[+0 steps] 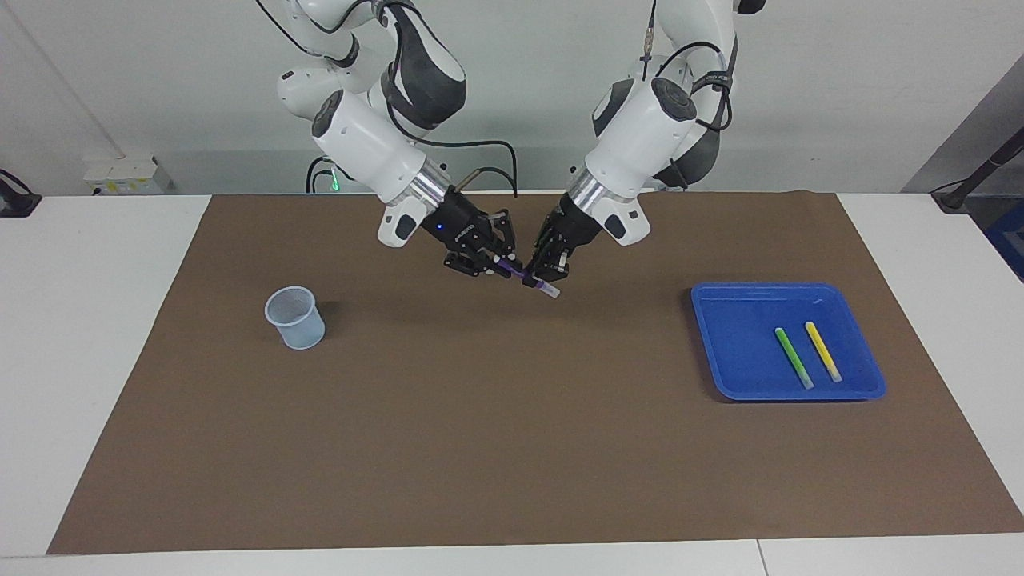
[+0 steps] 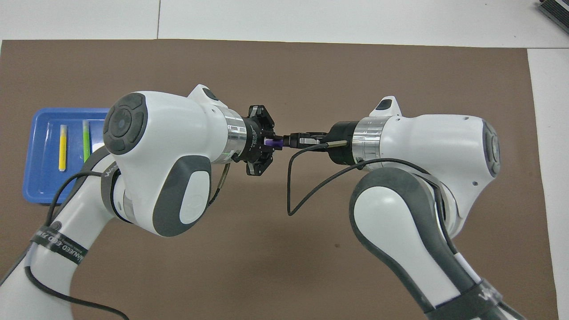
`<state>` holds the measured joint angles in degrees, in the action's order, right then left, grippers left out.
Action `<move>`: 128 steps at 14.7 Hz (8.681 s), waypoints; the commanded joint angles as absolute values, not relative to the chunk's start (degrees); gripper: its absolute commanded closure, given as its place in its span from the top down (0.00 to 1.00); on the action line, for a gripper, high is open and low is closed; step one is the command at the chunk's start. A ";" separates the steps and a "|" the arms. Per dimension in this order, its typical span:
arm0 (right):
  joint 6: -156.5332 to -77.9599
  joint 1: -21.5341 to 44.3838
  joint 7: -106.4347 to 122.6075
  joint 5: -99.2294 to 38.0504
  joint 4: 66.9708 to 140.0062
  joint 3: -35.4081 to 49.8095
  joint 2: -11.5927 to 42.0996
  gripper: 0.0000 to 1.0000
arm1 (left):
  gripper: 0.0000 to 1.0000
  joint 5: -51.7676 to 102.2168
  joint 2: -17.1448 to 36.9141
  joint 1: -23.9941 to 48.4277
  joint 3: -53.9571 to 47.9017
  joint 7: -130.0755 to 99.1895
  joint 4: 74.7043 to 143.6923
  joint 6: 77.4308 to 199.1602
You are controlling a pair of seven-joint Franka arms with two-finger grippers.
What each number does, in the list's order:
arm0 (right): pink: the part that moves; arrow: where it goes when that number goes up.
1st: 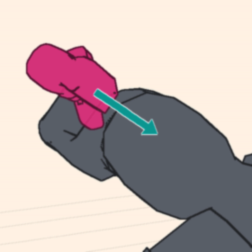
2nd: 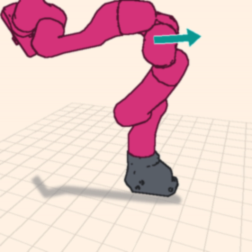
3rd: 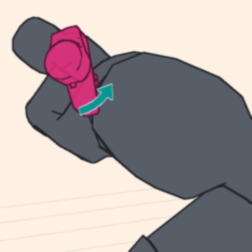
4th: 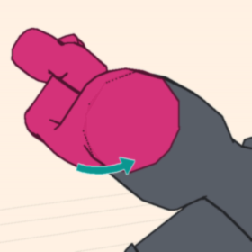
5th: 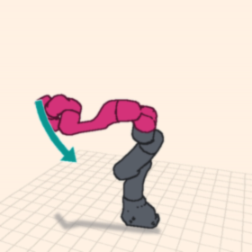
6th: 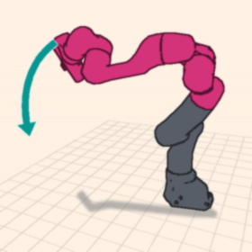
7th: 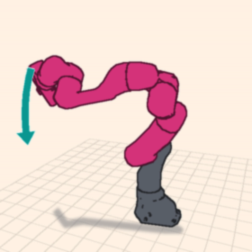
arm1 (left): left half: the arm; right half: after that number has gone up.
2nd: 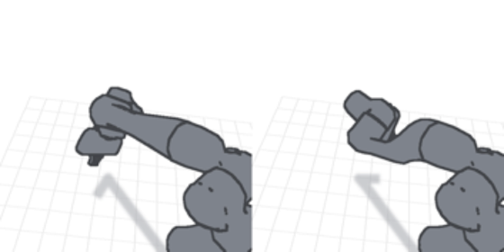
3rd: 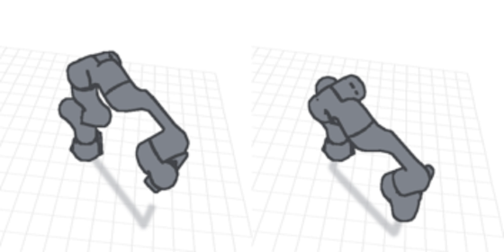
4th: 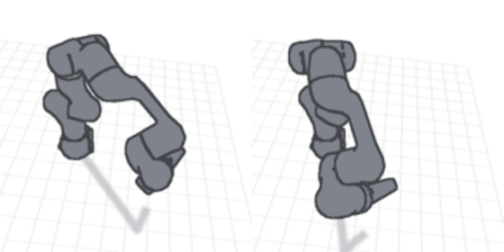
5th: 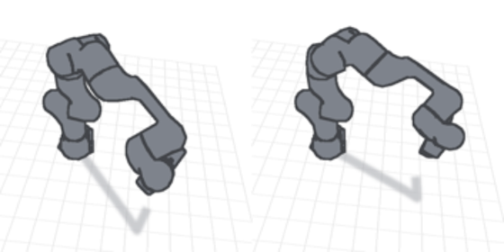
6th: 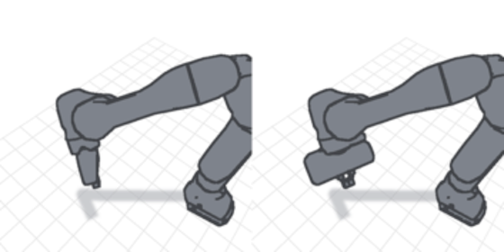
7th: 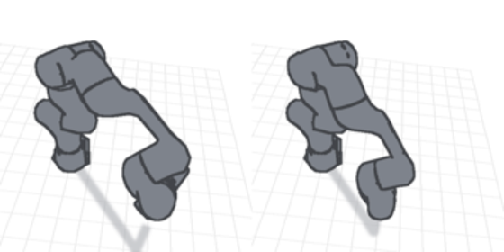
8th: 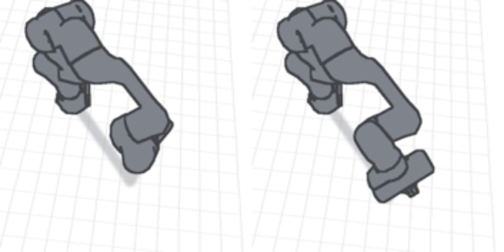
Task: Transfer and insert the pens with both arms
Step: 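Grasp the purple pen with the right gripper and open the left gripper, then carry the pen to the cup with the right gripper while the left retreats, then insert the purple pen into the cup while the left gripper grasps the green pen, then lift the green pen with the left gripper while the right gripper approaches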
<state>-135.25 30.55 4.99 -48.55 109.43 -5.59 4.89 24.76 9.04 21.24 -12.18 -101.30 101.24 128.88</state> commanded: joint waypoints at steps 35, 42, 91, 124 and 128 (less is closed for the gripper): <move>-115.14 11.34 24.24 8.08 105.91 -5.98 1.93 0.00 | 1.00 19.44 3.96 0.10 -10.37 -67.62 101.08 110.41; -111.54 8.00 27.86 9.05 106.70 -5.89 1.14 0.00 | 1.00 11.89 2.64 -7.55 -10.37 -43.62 102.04 105.47; -119.00 5.89 29.26 8.61 121.64 -5.80 0.35 0.58 | 0.55 -5.98 22.32 -18.37 -10.37 0.09 111.36 135.53; -97.39 5.54 22.42 -0.34 102.84 -5.54 -5.45 0.99 | 0.00 14.92 11.52 -8.01 -11.69 -40.76 103.01 108.90; -95.27 5.54 17.85 -3.94 100.99 -5.45 -5.54 0.99 | 0.00 17.84 10.20 -3.44 -11.78 -50.34 103.18 109.07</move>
<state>-96.75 5.90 20.30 -1.70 101.86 -5.84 -5.01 16.24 12.16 -5.94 -12.55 -45.53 102.28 109.53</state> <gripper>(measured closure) 0.000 0.833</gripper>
